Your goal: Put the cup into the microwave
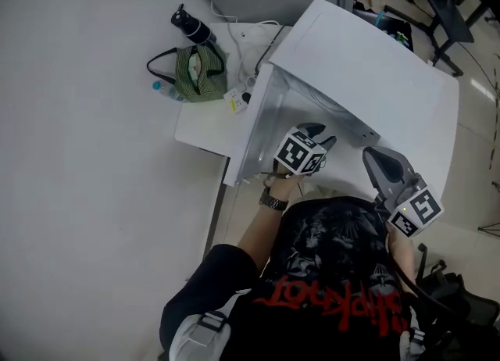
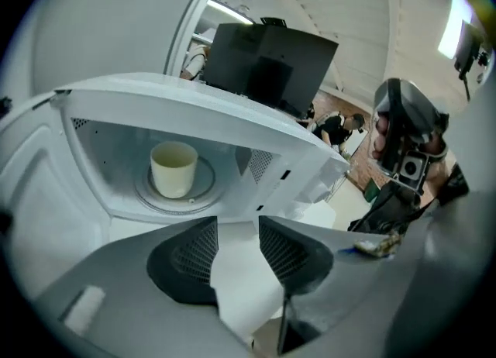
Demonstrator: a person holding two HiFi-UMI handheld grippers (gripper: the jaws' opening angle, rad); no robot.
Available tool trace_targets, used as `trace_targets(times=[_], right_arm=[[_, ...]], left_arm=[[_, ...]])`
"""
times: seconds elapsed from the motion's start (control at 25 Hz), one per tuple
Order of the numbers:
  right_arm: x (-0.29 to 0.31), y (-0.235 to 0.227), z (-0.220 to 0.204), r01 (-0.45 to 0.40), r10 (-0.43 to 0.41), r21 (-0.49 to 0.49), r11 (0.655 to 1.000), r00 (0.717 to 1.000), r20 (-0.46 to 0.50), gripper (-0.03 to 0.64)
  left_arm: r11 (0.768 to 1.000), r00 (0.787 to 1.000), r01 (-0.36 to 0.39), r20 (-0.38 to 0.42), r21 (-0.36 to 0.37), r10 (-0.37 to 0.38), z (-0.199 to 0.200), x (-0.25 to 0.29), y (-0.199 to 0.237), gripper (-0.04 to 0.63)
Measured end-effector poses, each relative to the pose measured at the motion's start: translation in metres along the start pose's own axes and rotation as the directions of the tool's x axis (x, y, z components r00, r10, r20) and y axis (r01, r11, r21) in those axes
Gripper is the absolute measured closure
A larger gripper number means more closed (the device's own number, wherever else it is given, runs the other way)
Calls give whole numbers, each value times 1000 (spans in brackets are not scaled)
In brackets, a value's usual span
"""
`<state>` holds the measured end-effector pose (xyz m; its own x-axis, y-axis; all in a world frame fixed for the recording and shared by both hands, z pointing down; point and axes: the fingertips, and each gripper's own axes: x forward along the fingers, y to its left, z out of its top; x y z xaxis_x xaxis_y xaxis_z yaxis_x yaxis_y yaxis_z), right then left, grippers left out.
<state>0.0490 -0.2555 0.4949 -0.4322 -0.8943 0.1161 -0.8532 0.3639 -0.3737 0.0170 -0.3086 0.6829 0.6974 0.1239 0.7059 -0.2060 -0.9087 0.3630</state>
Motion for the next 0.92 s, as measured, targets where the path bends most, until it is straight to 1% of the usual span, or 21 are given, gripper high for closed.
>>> trace_targets(times=[0.12, 0.2, 0.36, 0.44, 0.56, 0.68, 0.92], right_arm=[[6, 6, 3, -25, 25, -1, 1000, 1000, 9, 617], [8, 10, 5, -36, 37, -1, 999, 999, 22, 617], [10, 20, 12, -66, 67, -16, 998, 996, 64, 617], [11, 25, 12, -72, 74, -26, 997, 995, 69, 617], [13, 29, 10, -82, 84, -35, 996, 994, 65, 617], [16, 37, 3, -97, 100, -46, 994, 993, 66, 617], [24, 52, 0, -116, 121, -66, 991, 990, 70, 617]], left_arm=[[997, 993, -2, -121, 74, 11, -6, -8, -18, 428], [994, 985, 5, -173, 113, 15, -9, -10, -27, 428], [987, 978, -6, -206, 161, 39, -7, -17, -39, 428], [984, 973, -8, -224, 179, 48, -7, -20, -44, 428], [974, 965, -9, -253, 225, 68, -10, -23, -51, 428], [964, 965, -4, -252, 266, 74, -14, -27, -57, 428], [946, 979, -58, -166, 320, 116, -1, -44, -59, 428]])
